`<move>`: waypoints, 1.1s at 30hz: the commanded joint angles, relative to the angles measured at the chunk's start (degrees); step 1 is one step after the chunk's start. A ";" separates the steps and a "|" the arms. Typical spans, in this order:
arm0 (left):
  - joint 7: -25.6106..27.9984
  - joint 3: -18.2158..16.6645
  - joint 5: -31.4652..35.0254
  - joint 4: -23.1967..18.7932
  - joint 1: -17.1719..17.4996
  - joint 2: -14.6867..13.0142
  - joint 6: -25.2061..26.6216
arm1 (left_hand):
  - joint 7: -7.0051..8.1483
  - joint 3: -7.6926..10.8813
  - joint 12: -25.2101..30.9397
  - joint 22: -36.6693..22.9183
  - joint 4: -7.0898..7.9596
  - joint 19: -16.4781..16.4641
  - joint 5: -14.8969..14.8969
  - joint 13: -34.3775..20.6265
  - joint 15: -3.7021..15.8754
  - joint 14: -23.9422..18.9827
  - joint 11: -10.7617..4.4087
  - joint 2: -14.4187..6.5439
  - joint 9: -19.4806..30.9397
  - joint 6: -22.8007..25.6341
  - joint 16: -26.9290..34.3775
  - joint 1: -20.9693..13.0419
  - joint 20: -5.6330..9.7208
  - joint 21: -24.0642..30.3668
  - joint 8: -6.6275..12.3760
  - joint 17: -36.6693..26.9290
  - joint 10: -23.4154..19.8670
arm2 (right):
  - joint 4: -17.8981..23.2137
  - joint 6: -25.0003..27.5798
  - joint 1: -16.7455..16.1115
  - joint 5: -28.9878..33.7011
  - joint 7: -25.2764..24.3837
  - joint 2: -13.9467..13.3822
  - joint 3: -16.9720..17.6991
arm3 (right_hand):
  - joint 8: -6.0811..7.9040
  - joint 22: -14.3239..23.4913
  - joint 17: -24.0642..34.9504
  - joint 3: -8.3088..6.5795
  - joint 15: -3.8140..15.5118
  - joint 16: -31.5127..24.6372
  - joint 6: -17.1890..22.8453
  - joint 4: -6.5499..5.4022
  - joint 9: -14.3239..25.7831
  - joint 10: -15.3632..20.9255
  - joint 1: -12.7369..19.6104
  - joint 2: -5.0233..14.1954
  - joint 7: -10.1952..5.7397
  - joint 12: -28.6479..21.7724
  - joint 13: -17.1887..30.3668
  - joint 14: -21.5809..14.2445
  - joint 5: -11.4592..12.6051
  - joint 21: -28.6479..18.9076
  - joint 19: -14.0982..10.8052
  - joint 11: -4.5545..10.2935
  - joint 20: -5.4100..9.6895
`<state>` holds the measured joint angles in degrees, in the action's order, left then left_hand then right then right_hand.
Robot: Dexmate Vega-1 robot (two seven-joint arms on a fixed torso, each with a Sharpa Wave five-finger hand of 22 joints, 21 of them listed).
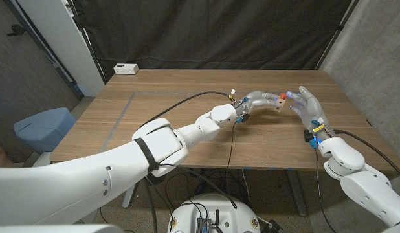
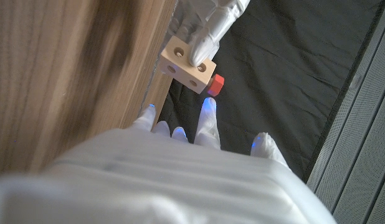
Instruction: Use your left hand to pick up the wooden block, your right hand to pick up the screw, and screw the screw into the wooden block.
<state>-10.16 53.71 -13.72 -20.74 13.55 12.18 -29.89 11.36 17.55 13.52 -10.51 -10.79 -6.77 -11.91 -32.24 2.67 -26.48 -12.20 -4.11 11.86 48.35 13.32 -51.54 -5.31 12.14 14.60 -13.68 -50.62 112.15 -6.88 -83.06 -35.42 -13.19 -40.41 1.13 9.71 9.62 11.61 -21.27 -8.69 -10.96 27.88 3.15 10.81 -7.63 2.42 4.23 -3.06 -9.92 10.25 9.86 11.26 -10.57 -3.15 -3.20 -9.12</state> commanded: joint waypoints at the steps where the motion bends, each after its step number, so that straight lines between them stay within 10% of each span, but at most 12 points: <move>1: 0.06 0.14 0.12 0.00 -0.04 0.05 0.17 | -1.66 2.55 0.70 -0.19 2.14 -0.37 -0.50 -0.33 5.29 -0.59 -0.08 -2.01 0.20 4.11 0.01 1.06 0.22 -0.03 0.93 -0.16 -0.48 | -1.09 -0.40 1.24 -1.06 1.82 -0.97 -0.79 | 0.10 0.19 0.29 -0.07 -0.20 0.09 -0.51 -0.43 0.20 -0.91 -0.41 0.06 0.09 0.02 0.22 3.46 0.07 0.20 0.60 0.00 -0.16; 33: -0.32 -0.16 0.39 -0.08 0.58 -0.15 -1.85 | -1.74 2.58 0.70 -0.19 2.19 -0.35 -0.51 -0.30 5.18 -0.57 -0.07 -2.07 0.20 4.05 -0.01 1.12 0.19 -0.04 0.90 -0.17 -0.49 | -0.88 -1.44 0.77 -1.32 0.90 -1.37 -1.41 | 2.85 0.18 0.09 -0.21 0.07 -0.67 6.73 -0.61 0.05 1.18 -0.11 0.19 1.33 -1.35 0.16 2.58 0.28 -0.38 0.20 1.55 -0.27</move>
<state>-10.30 53.68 -13.42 -20.79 13.96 12.06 -31.28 11.36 17.55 13.52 -10.51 -10.79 -6.77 -12.09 -32.24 2.67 -26.48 -12.31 -4.12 11.87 48.35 13.32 -51.53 -5.31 12.14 14.60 -13.68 -50.51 110.69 -8.15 -81.60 -36.89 -11.30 -41.72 -0.53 12.11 9.60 11.59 -21.27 -8.69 -11.30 33.64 2.68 10.72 -6.86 2.43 4.24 -1.77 -10.85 10.25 9.85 11.26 -10.57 -2.86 -1.83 -9.42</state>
